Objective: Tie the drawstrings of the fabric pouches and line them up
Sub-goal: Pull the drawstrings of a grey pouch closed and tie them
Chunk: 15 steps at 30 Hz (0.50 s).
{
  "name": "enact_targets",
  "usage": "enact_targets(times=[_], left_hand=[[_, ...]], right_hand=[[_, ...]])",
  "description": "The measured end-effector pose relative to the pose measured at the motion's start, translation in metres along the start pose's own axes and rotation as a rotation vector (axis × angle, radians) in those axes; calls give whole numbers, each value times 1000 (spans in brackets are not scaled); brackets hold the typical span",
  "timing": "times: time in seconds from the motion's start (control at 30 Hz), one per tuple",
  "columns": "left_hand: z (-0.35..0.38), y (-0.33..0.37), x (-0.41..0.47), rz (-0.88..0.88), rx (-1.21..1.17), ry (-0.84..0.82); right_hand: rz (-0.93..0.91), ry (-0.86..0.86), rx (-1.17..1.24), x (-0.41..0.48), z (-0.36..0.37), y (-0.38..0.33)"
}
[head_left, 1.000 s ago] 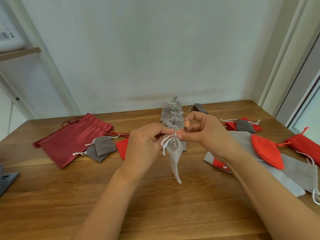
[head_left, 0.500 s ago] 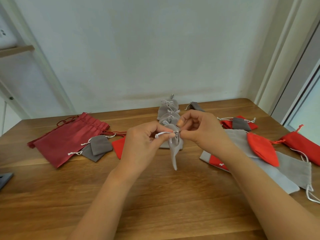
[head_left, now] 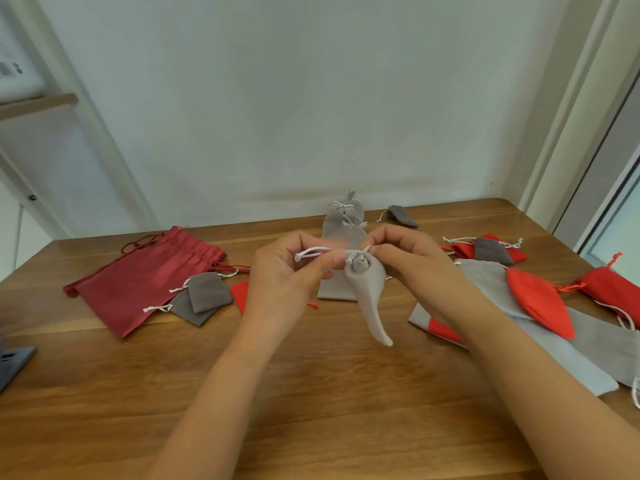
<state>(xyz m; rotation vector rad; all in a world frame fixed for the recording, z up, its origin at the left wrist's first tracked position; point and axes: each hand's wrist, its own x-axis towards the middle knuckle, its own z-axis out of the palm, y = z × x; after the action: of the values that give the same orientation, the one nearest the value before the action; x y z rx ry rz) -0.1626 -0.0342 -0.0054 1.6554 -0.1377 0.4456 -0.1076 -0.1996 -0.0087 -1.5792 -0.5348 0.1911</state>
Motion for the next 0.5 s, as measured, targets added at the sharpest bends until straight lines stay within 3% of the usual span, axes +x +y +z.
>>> enact_targets(times=[0.13,0.2,0.27,0.4,0.5], left_hand=[[2,4,-3,-1,-113,-54],[4,4,-3,1,-160,-60],[4,4,-3,6,-248,-29],[4,1,-1,-33,-266,0],[9,-1,-1,-114,-307,-5]], right_hand=[[133,-29,343,-2,2,-4],[158,-35,383,-4,2,-8],[96,-52,212,-5,3,-8],[-232,-36,-477,-4,3,6],[-325,50,-610,-2,-2,9]])
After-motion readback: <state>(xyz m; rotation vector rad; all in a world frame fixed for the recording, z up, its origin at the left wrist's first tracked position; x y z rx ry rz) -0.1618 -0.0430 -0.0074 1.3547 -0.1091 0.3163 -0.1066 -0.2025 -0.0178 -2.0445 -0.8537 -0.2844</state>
